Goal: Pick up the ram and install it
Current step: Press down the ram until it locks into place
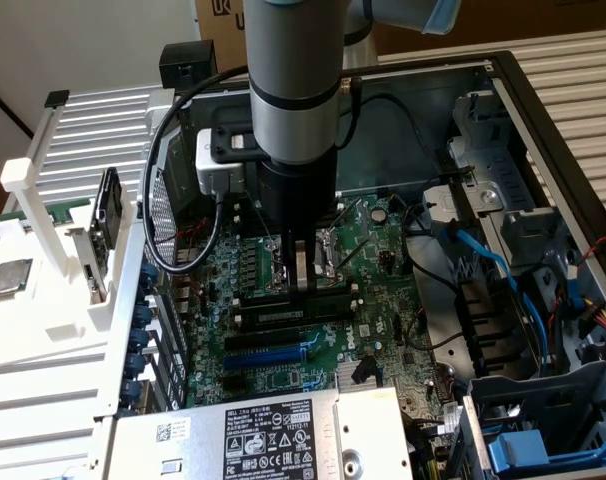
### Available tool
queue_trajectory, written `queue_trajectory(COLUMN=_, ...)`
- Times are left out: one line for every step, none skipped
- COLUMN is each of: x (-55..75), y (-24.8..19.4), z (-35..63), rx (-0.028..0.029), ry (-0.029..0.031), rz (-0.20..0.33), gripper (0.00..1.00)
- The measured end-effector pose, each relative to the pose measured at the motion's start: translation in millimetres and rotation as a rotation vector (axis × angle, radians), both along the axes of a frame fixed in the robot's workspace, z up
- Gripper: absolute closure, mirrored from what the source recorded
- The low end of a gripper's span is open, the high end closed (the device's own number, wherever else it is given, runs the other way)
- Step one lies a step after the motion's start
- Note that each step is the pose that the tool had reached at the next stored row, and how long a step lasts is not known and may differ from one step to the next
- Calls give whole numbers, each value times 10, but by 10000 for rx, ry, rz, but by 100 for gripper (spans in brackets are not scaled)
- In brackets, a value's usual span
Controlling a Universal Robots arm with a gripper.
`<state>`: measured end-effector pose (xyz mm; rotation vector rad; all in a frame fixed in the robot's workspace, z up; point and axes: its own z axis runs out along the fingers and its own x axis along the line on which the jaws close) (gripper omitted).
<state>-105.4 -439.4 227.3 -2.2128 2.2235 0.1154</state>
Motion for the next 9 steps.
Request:
queue_trajectory(x=-1, y=0, z=0, rx=5, ry=0, rz=0, gripper=90)
queue_trajectory(x=-1, y=0, z=1, rx=10, ry=0, rz=1, gripper=90)
queue_trajectory(x=-2, y=-1, z=2, rx=15, ry=1, rz=2, gripper=90)
queue_trajectory(x=-5, y=0, z=1, rx=22, ry=1, rz=0, gripper=90)
queue_trajectory(x=-6, y=-1, z=2, rx=29, ry=2, rz=0, gripper=90)
queue_trajectory(x=-7, y=-1, z=1, rx=37, ry=1, rz=0, gripper=90)
queue_trajectory(x=-7, y=-1, z=1, rx=44, ry=1, rz=0, gripper=90)
queue_trajectory(x=-7, y=-1, z=1, rx=49, ry=1, rz=0, gripper=90)
queue_trajectory(x=-8, y=-1, z=2, rx=55, ry=0, rz=0, gripper=90)
